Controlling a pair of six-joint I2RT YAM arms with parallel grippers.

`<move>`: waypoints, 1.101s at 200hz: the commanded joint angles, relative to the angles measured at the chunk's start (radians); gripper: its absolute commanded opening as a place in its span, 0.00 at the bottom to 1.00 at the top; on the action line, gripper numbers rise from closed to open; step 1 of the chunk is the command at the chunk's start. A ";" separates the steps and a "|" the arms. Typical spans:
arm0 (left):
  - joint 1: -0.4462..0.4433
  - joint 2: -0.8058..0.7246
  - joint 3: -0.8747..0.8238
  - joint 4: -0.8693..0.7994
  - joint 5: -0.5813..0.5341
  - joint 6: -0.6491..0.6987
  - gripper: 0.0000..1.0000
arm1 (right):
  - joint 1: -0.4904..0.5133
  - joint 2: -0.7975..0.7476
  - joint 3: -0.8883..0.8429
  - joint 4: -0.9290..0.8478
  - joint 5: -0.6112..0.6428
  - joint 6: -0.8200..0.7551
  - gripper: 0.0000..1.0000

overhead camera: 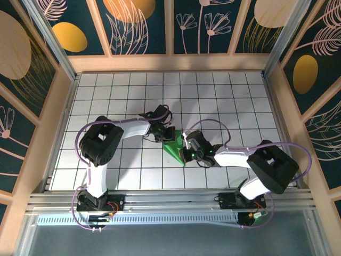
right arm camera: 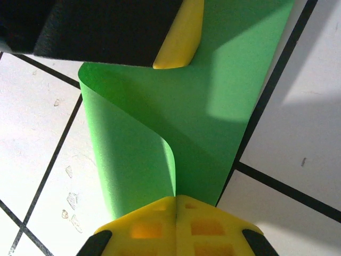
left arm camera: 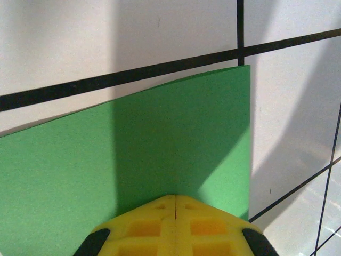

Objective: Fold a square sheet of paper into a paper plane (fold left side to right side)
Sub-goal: Third fold the triangle at the center of the table.

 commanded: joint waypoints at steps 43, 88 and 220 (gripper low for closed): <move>-0.014 0.047 -0.005 -0.051 -0.027 0.009 0.00 | -0.009 0.026 0.032 -0.011 0.020 -0.007 0.00; -0.014 0.048 -0.008 -0.050 -0.028 0.009 0.00 | -0.009 0.026 0.033 -0.009 0.021 -0.007 0.00; -0.014 0.049 -0.011 -0.047 -0.028 0.007 0.00 | -0.010 -0.017 0.032 -0.016 0.013 -0.018 0.00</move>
